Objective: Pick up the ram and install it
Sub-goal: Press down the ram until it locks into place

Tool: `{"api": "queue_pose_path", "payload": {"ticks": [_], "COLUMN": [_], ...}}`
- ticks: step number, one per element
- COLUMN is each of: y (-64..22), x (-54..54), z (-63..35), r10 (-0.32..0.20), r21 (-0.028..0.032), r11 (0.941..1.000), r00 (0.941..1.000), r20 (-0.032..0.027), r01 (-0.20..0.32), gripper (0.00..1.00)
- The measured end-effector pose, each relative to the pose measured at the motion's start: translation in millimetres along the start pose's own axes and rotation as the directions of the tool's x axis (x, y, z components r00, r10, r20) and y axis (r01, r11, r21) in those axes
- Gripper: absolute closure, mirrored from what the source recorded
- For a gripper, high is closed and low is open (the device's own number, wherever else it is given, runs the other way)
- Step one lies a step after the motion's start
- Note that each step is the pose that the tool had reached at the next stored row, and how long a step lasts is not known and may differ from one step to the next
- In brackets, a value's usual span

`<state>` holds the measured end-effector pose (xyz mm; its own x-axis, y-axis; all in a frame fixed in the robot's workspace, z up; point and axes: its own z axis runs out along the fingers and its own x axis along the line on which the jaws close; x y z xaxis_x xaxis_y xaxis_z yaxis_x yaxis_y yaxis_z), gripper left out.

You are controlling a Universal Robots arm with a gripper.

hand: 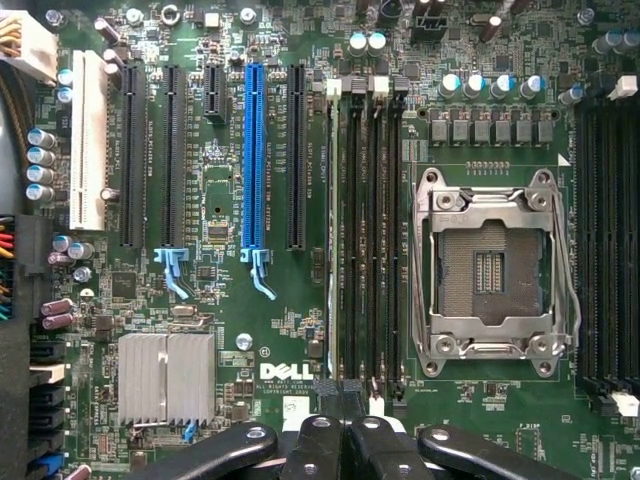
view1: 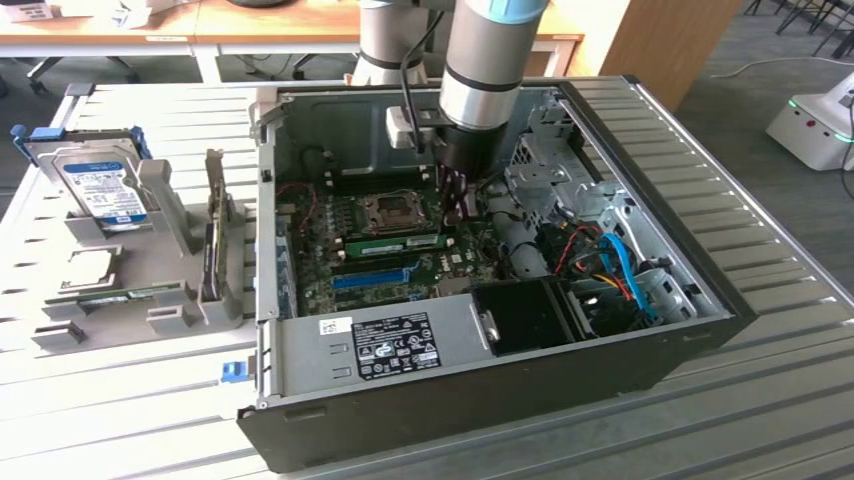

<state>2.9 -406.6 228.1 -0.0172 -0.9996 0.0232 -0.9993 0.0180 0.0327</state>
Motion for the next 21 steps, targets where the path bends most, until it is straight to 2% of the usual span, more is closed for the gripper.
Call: {"api": "queue_pose_path", "payload": {"ticks": [21], "y": [-0.1], "x": [0.0], "z": [2.5], "r10": [0.0], "r21": [-0.0001], "r11": [1.0], "r00": [1.0], "r20": [-0.0005], "r01": [0.0], "gripper": [0.89]}}
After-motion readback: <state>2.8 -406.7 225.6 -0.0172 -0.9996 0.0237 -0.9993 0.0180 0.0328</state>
